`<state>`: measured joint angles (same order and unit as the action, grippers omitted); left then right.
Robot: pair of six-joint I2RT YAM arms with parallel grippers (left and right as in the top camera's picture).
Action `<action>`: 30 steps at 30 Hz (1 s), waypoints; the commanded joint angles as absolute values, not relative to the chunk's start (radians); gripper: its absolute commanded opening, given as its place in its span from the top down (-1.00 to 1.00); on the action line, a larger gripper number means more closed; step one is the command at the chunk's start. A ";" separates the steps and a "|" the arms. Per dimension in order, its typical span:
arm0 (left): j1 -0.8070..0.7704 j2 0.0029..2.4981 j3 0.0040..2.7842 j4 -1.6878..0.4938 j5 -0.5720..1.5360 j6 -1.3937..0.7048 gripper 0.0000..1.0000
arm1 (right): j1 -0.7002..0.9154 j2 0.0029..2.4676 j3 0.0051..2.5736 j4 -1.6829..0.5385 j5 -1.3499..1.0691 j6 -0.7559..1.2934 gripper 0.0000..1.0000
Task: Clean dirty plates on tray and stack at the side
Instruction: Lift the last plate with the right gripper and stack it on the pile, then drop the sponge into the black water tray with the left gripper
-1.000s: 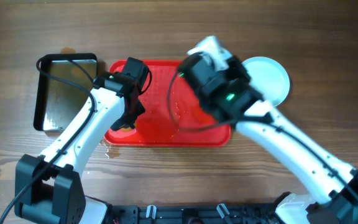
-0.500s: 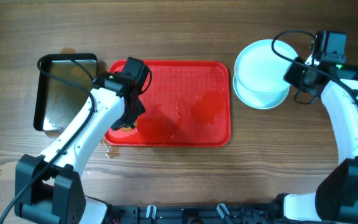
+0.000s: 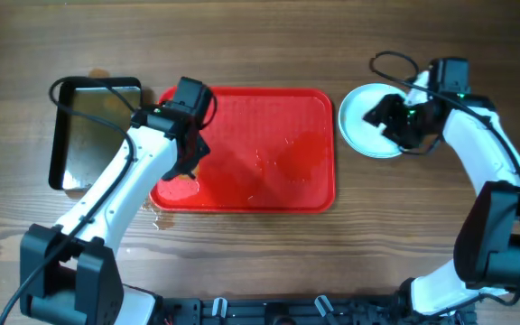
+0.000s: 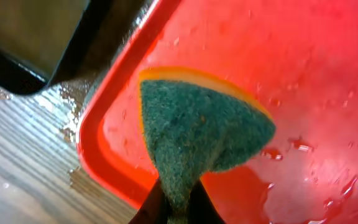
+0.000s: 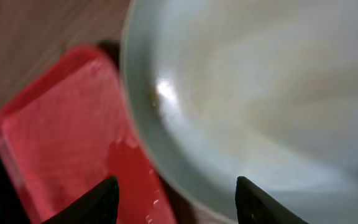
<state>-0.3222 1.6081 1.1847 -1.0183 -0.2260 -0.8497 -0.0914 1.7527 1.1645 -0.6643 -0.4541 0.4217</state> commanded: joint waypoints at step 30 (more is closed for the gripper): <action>0.195 1.225 1.195 -0.875 0.037 -0.740 -0.61 | 0.410 1.328 1.157 -0.946 -0.710 0.274 0.19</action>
<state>0.1928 1.4170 1.1851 -0.8165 -0.0868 -0.7448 0.4099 1.4891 1.1599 -0.8829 -0.6853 0.3180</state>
